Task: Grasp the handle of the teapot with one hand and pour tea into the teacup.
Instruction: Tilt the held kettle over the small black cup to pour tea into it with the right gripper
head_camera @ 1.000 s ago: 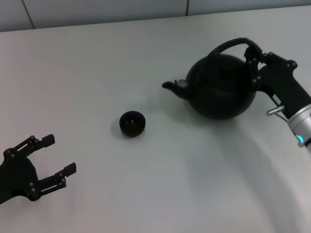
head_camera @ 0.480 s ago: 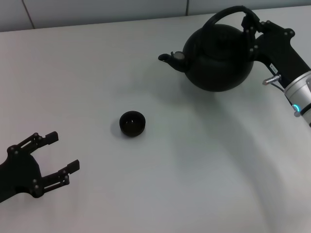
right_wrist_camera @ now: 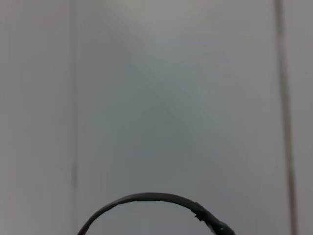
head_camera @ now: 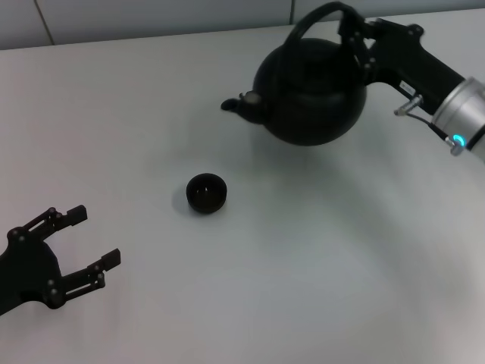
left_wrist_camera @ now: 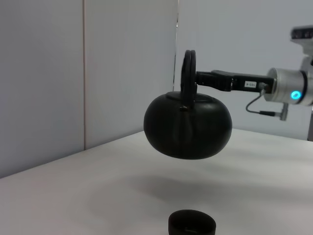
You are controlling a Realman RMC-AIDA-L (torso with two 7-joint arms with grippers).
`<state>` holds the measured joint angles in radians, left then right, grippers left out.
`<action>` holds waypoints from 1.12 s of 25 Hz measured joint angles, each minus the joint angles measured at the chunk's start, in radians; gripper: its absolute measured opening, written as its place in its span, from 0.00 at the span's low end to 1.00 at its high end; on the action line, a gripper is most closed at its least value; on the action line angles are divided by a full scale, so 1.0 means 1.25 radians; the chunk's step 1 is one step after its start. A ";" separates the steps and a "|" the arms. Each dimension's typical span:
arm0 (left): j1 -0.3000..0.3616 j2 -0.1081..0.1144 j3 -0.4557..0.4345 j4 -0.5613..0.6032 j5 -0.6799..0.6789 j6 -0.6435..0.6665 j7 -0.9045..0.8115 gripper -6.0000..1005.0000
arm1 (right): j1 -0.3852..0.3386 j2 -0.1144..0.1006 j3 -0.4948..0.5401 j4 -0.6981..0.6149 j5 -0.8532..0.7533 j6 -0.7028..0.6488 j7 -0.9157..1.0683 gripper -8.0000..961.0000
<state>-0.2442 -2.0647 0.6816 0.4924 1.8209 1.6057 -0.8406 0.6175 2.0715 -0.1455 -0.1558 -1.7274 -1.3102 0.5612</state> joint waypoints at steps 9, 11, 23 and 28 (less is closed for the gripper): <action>0.001 -0.001 -0.007 -0.006 0.000 0.002 0.001 0.86 | 0.049 -0.021 -0.222 -0.106 0.000 0.039 0.187 0.09; 0.002 0.000 -0.013 -0.012 0.000 0.004 0.003 0.86 | 0.053 -0.019 -0.239 -0.108 0.000 0.046 0.187 0.09; 0.000 0.000 -0.014 -0.012 -0.001 0.003 0.003 0.86 | 0.060 -0.007 -0.261 -0.139 0.000 0.039 0.065 0.09; -0.001 0.000 -0.014 -0.012 -0.001 0.001 0.001 0.86 | 0.058 -0.006 -0.301 -0.168 0.000 0.032 0.038 0.09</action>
<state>-0.2451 -2.0648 0.6638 0.4771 1.8194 1.6072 -0.8397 0.6900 2.0636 -0.5214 -0.3655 -1.7277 -1.2701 0.6084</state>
